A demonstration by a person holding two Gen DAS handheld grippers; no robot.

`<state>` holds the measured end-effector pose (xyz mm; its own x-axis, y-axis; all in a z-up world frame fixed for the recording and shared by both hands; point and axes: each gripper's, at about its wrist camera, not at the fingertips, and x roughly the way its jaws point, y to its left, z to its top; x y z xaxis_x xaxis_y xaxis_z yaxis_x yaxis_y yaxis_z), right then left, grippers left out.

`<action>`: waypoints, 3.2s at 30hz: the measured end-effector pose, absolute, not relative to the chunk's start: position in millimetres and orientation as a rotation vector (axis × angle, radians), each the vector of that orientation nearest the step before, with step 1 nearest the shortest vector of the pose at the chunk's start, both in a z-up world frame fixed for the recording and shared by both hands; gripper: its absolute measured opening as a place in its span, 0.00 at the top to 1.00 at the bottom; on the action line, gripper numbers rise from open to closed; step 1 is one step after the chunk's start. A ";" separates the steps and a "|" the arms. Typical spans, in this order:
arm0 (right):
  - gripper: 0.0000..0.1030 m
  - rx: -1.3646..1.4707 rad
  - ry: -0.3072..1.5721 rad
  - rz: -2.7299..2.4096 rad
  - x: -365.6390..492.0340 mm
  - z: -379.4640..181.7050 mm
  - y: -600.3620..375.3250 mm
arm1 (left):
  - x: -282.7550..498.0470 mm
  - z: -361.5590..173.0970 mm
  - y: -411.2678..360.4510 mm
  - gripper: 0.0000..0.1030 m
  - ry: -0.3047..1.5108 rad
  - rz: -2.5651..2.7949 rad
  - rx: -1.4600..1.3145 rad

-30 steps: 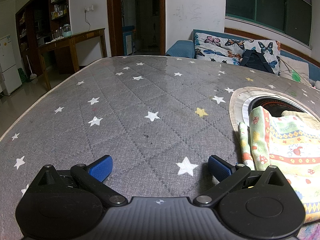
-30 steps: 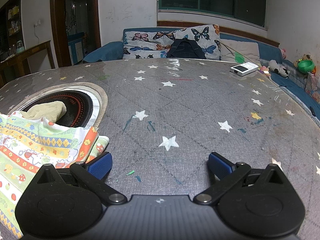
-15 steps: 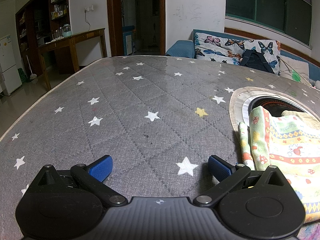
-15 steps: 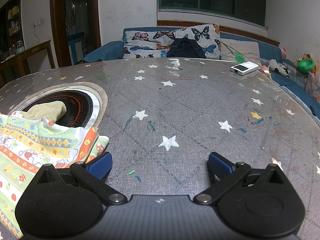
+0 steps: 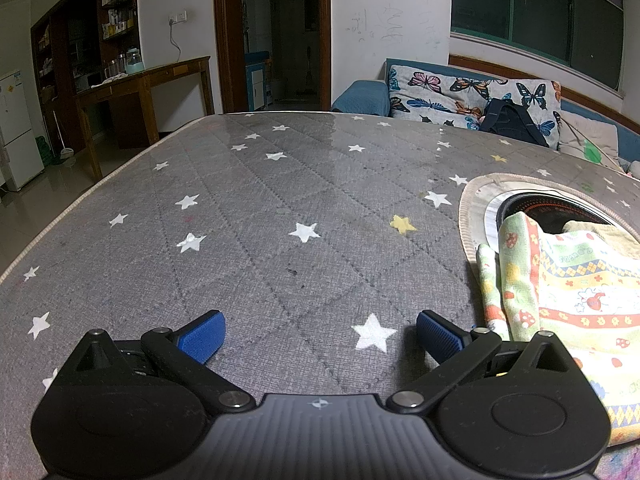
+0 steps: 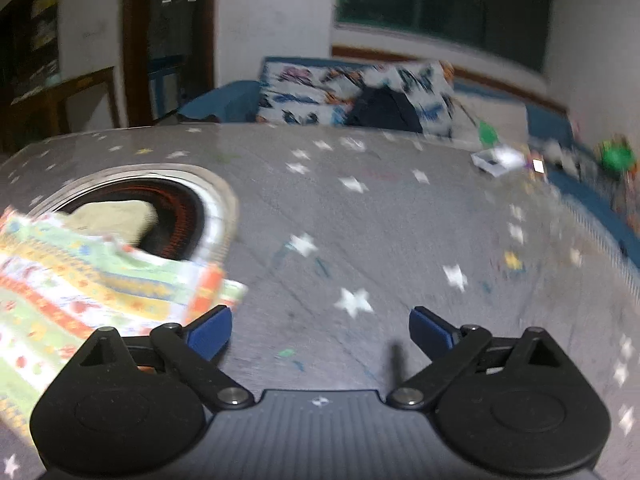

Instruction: Fold clothes

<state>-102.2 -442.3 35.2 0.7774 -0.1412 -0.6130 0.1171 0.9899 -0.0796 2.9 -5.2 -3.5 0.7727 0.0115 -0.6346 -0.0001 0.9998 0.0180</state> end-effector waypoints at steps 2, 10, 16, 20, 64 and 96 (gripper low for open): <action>0.09 -0.087 0.656 -0.072 -105.2 46.1 -420.9 | 3.1 -3.6 -5.4 0.00 0.688 0.006 0.017; 0.19 -0.227 0.675 0.307 -110.4 77.9 -309.1 | 2.8 -3.6 -6.3 0.00 0.694 0.004 0.015; 0.24 -0.366 0.687 0.522 -112.8 77.7 -227.8 | 5.7 5.2 2.7 0.00 0.742 -0.028 -0.038; 0.36 -0.404 0.701 0.593 -105.8 69.4 -194.5 | 5.5 13.6 17.3 0.00 0.781 -0.068 -0.170; 0.91 -0.080 0.690 0.634 -110.1 84.7 -234.4 | 20.4 -8.2 -17.8 0.24 1.052 -0.538 -0.926; 0.50 0.154 0.765 0.048 -79.4 29.6 -423.9 | 6.5 -2.2 -28.1 0.78 1.017 -0.520 -0.637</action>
